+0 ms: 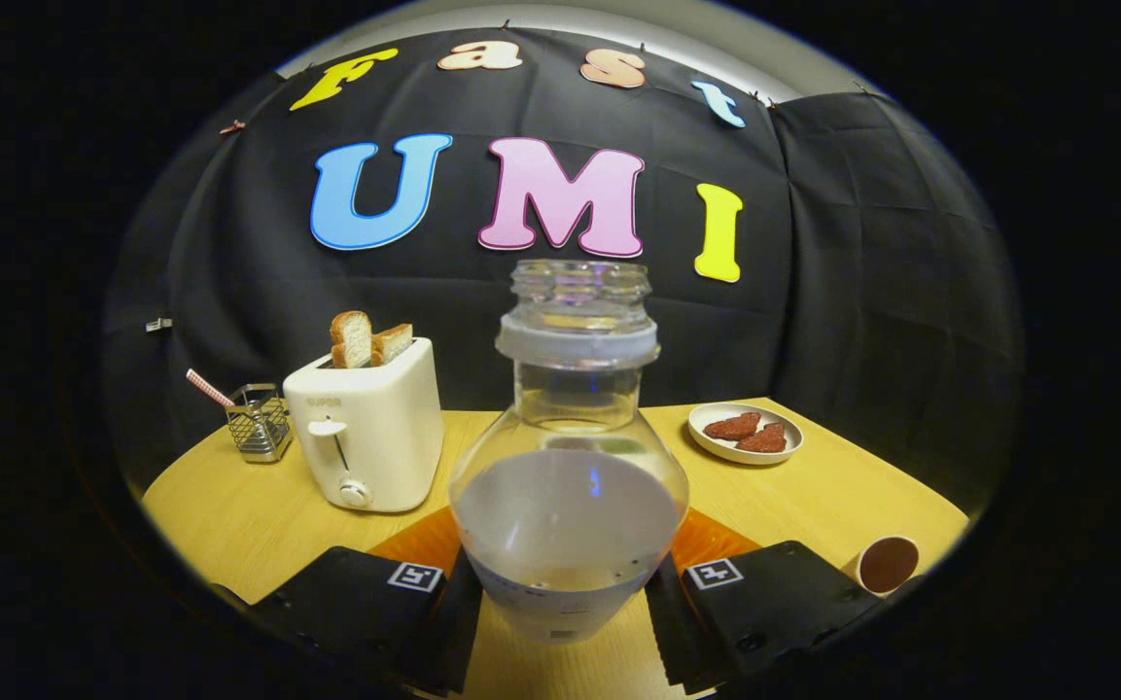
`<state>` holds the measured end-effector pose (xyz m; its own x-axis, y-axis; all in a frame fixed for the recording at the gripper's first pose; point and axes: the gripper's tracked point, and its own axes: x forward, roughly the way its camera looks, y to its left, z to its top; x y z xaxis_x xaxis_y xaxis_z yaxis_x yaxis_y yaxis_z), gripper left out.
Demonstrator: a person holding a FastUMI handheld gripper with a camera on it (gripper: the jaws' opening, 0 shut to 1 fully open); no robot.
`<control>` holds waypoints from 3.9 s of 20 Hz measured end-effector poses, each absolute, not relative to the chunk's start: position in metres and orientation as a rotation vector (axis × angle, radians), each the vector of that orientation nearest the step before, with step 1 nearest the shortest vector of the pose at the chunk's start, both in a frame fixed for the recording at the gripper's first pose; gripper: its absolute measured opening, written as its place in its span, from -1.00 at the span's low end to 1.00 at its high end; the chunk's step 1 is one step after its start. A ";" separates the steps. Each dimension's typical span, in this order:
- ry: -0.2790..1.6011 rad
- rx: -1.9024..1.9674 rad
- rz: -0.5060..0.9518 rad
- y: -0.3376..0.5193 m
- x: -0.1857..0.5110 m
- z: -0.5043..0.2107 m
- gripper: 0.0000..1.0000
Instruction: Take the bottle from table, then pour the juice into the cup, finally place the bottle on the coaster
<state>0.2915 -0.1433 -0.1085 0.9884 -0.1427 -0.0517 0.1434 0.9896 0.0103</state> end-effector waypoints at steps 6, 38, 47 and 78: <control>0.064 -0.008 -0.216 -0.165 0.333 -0.120 0.51; 0.218 -0.037 -0.132 -0.155 0.322 -0.165 0.95; 0.200 -0.024 -0.145 -0.152 0.229 -0.106 0.95; -0.050 -0.008 -0.064 -0.083 0.008 0.122 0.94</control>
